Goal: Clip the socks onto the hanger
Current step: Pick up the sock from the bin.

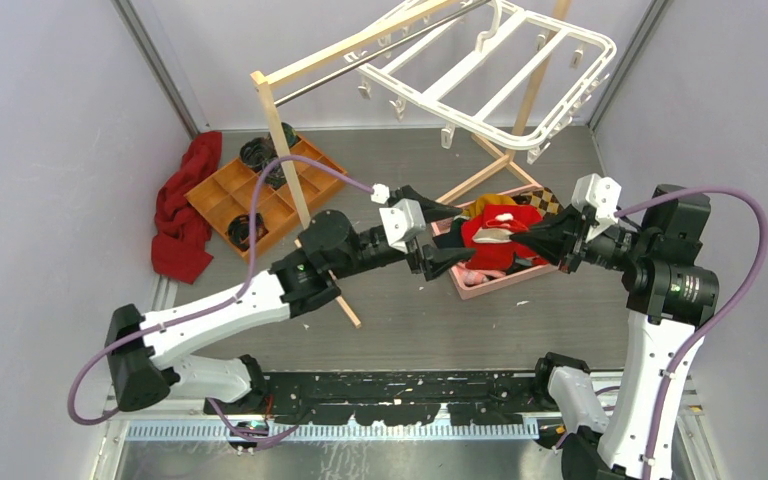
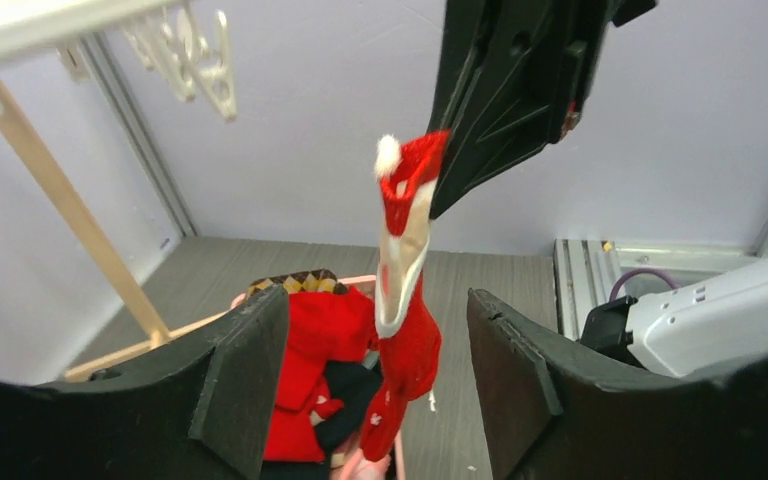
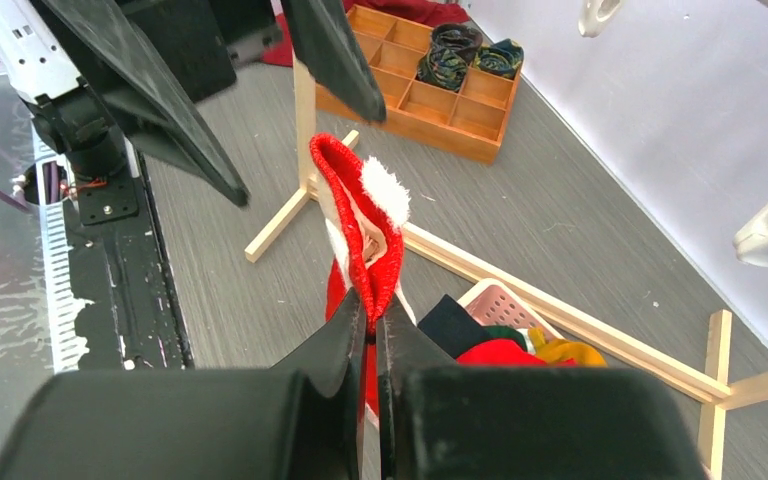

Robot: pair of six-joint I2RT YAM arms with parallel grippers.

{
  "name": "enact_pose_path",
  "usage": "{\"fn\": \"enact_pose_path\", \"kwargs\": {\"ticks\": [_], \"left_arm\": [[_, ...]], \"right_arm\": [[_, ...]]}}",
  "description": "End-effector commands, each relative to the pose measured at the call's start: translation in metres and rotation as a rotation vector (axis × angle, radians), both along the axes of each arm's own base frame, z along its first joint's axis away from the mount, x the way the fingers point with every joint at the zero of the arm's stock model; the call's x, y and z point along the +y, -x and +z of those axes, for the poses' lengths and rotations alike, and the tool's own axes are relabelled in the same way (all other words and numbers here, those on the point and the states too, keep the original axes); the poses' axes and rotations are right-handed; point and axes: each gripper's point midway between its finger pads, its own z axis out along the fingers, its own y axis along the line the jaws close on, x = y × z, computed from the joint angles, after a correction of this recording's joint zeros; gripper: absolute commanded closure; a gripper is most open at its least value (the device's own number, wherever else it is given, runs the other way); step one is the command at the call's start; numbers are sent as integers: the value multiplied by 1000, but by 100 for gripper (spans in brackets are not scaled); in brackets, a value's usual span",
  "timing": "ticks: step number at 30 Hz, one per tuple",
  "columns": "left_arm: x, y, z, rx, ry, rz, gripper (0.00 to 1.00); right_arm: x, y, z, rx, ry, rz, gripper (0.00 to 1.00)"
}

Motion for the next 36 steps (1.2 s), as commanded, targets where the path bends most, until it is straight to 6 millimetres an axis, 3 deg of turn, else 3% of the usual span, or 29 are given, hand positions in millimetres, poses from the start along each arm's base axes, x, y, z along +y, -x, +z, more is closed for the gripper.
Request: {"fn": "enact_pose_path", "kwargs": {"ticks": [1, 6, 12, 23, 28, 30, 33, 36], "left_arm": [[20, 19, 27, -125, -131, -58, 32], [29, 21, 54, -108, -146, -76, 29], [21, 22, 80, -64, -161, -119, 30], [-1, 10, 69, -22, -277, -133, 37], [-6, 4, 75, -11, -252, -113, 44], [-8, 2, 78, -4, -240, -106, 49], [-10, -1, 82, 24, -218, -93, 64], [-11, -3, 91, 50, -176, -80, 96]], "right_arm": [[2, -5, 12, -19, -16, 20, 98], [12, -6, 38, 44, -110, 93, 98], [20, -3, 45, 40, -116, 129, 97], [26, 1, 58, 11, -118, 161, 96], [27, 3, 60, 8, -119, 169, 96], [28, 4, 61, 5, -119, 172, 96], [28, 6, 62, 1, -119, 178, 95], [29, 8, 64, -3, -119, 185, 95]]}}
